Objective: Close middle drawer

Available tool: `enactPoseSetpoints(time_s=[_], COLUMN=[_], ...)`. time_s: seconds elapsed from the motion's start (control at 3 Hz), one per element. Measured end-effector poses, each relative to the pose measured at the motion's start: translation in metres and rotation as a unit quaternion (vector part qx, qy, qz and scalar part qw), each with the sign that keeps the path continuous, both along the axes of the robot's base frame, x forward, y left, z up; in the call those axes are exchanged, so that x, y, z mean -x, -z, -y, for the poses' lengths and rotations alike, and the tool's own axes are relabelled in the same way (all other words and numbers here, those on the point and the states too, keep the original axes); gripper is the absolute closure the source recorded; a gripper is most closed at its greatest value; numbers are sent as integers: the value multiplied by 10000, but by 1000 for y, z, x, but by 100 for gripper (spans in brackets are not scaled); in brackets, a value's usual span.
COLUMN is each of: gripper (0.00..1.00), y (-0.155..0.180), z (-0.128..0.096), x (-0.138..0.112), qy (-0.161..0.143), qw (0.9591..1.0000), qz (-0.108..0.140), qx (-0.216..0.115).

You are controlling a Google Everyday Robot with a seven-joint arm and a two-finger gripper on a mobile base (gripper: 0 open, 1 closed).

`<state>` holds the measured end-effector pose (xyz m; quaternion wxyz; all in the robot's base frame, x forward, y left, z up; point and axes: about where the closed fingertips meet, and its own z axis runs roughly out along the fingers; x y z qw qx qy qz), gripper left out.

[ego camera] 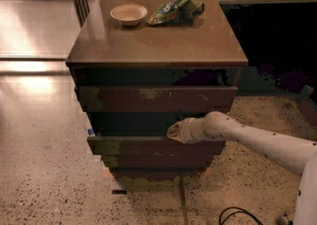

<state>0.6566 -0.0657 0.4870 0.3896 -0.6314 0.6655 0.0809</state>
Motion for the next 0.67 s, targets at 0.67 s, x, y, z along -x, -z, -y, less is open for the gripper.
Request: enactPoseSetpoints(time_s=[0.67], gripper=[100], y=[12], z=[-12], x=[31], qy=[-42], qw=[9991], qz=[-404], qx=[-103])
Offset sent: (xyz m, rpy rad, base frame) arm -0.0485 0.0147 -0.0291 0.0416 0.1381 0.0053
